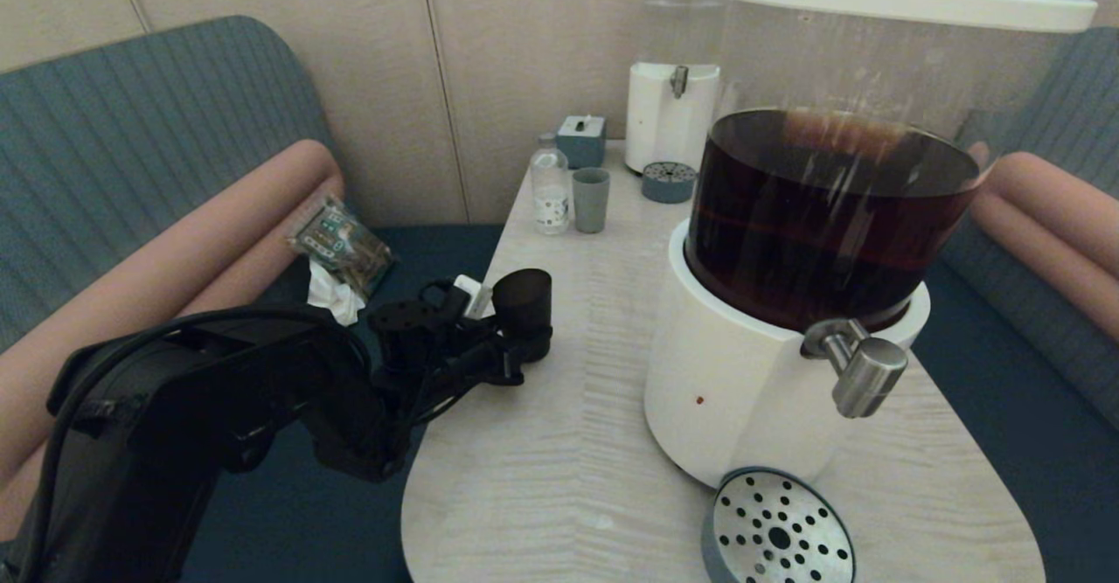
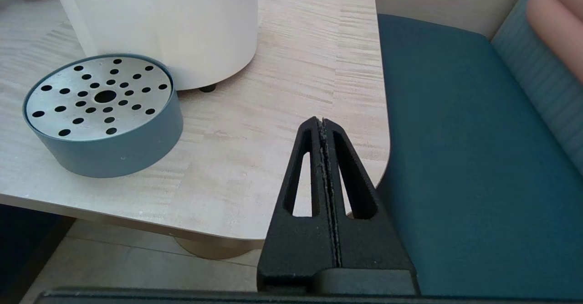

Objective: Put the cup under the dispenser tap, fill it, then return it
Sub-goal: Place the cup next to the water dispenser

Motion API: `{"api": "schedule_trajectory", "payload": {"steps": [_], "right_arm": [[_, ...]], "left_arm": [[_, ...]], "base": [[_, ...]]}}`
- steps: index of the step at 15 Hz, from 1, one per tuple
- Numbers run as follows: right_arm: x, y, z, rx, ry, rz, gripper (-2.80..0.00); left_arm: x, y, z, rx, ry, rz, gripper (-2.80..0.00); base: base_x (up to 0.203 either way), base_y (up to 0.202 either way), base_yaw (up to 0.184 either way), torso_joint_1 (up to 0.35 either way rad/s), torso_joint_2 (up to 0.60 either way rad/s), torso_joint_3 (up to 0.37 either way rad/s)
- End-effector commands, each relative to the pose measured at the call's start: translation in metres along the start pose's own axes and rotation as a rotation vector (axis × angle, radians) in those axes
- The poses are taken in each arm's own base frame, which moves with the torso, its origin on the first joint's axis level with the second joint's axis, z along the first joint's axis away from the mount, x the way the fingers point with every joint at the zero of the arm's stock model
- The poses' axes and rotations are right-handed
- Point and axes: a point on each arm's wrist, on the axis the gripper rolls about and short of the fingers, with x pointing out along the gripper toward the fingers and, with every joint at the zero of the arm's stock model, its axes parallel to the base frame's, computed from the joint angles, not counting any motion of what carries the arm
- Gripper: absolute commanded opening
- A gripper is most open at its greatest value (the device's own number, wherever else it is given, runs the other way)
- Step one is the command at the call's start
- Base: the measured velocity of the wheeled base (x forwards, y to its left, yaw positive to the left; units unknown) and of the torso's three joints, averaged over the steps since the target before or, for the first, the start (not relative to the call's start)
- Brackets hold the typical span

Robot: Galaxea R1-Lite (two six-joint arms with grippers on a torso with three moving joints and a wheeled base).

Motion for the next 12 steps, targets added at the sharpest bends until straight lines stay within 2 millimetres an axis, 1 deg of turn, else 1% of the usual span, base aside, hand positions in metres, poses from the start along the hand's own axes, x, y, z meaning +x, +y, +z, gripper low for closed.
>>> {"api": "schedule_trajectory", "payload": {"steps": [1,4,5,9,12], "right_arm": [[0.000,0.000,-0.002,-0.001,0.002,0.001,-2.80],[0.000,0.000,-0.002,-0.001,0.002,0.001,-2.80],[0.000,0.000,-0.002,-0.001,0.000,0.001,-2.80],[0.000,0.000,-0.002,-0.001,0.001,0.001,-2.80],[0.000,0.000,-0.002,-0.001,0.000,0.001,-2.80]], "left_arm": [[0.000,0.000,0.000,0.005,-0.010,-0.002,-2.80],[0.001,0.000,0.003,0.010,-0.023,-0.002,-2.80],[0.001,0.001,0.003,0.011,-0.023,-0.002,0.00],[0.001,0.000,0.005,0.011,-0.027,-0.003,0.00],[-0.001,-0.001,0.011,0.016,-0.040,-0.003,0.00]], "base": [[0.000,0.000,0.000,0.000,0.00,0.000],[0.000,0.000,0.000,0.000,0.00,0.000],[0.000,0.000,0.000,0.000,0.00,0.000],[0.000,0.000,0.000,0.000,0.00,0.000],[0.000,0.000,0.000,0.000,0.00,0.000]]}}
